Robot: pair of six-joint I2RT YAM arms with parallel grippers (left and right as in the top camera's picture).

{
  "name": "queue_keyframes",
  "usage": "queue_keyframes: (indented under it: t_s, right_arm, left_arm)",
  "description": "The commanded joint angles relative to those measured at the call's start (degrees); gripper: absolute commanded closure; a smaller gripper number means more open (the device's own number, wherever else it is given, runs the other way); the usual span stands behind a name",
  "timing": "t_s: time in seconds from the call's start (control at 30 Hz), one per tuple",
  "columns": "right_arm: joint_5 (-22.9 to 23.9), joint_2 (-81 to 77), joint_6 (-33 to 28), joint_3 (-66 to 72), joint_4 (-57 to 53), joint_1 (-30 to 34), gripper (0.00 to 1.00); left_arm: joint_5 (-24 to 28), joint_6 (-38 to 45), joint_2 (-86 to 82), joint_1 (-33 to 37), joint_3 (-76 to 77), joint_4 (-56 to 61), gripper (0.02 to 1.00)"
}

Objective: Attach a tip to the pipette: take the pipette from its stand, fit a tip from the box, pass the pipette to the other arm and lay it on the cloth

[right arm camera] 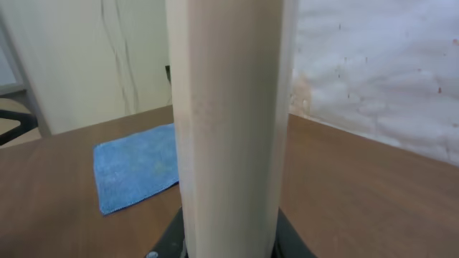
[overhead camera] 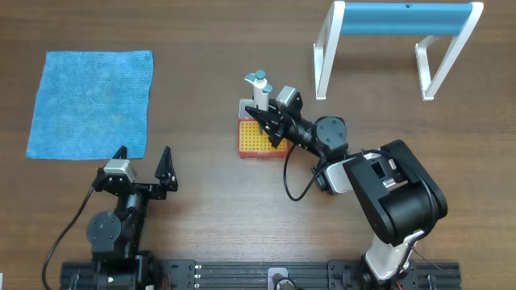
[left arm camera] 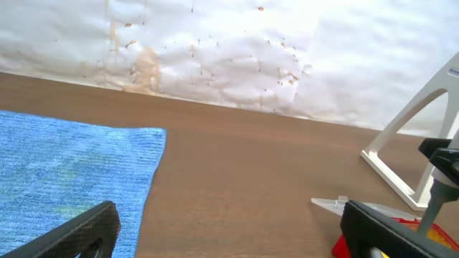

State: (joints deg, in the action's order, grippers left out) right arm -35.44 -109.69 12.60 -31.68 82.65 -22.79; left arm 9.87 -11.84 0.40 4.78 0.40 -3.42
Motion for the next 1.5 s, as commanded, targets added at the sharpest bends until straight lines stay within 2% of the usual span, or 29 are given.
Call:
queue_keyframes:
  t_s: [0.03,0.87,1.1,1.5]
  right_arm:
    - [0.5,-2.5,-0.9,2.8,-1.5,0.0,0.930]
    - [0.5,-2.5,-5.2,3.9,-8.0,-0.7,0.930]
    - [0.5,-2.5,-5.2,3.9,1.3,-0.7,0.930]
    - [0.5,-0.8,-5.2,3.6,1.1,-0.7,0.930]
  left_arm:
    - [-0.7,0.5,-0.2,-0.1,-0.1,-0.4,0.023]
    - [-0.7,0.5,-0.2,-0.1,-0.1,-0.4,0.023]
    - [-0.7,0.5,-0.2,-0.1,-0.1,-0.4,0.023]
    - [-0.7,0.5,-0.2,-0.1,-0.1,-0.4,0.023]
